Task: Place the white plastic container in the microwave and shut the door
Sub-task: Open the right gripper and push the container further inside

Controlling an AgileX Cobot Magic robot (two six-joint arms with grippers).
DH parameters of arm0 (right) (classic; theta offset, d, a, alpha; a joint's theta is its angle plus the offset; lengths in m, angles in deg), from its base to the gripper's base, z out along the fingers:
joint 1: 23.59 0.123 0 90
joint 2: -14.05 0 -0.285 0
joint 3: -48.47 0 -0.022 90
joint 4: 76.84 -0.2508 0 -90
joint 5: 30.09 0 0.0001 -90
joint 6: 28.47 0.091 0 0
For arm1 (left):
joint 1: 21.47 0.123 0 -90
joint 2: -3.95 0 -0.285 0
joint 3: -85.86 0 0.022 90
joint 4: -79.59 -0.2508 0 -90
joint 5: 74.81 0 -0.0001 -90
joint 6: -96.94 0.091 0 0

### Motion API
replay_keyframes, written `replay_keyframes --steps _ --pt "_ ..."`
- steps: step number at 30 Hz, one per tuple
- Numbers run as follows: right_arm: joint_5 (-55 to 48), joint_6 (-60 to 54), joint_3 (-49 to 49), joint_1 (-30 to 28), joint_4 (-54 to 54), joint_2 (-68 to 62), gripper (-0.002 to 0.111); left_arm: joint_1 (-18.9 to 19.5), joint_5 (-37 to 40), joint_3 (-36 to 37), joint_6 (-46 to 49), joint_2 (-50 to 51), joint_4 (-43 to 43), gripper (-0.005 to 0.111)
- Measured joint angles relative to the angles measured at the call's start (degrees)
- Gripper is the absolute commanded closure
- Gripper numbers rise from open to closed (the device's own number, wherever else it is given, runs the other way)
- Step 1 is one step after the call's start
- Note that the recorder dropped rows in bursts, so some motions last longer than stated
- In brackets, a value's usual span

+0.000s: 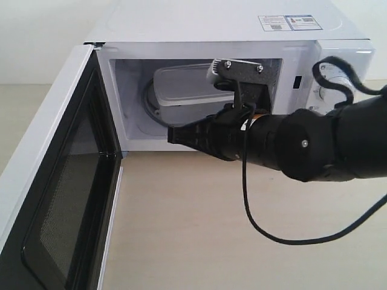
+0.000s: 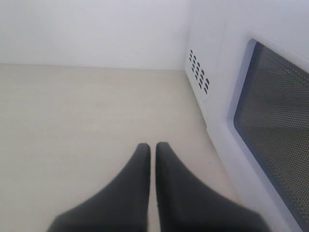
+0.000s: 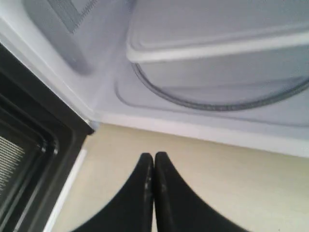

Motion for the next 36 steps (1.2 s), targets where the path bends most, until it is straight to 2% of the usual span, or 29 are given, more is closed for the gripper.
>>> replay_keyframes --steps 4,12,16,23,27,36 --pt "5.59 1.14 0.00 0.00 0.40 -3.49 0.108 0.00 0.00 0.00 0.00 0.00 0.00 0.102" --pt "25.37 1.87 0.00 0.00 4.63 -13.23 0.108 0.00 0.00 0.00 0.00 0.00 0.00 0.102" --pt "32.15 4.91 0.00 0.00 7.97 -16.37 0.108 0.00 0.00 0.00 0.00 0.00 0.00 0.102" --pt "31.84 5.81 8.18 0.00 9.30 -22.29 0.108 0.00 0.00 0.00 0.00 0.00 0.00 0.102" --pt "29.69 4.58 12.84 0.00 5.82 -25.66 0.108 0.00 0.00 0.00 0.00 0.00 0.00 0.102" --pt "26.33 1.45 17.40 0.00 3.85 -27.10 0.108 0.00 0.00 0.00 0.00 0.00 0.00 0.102"
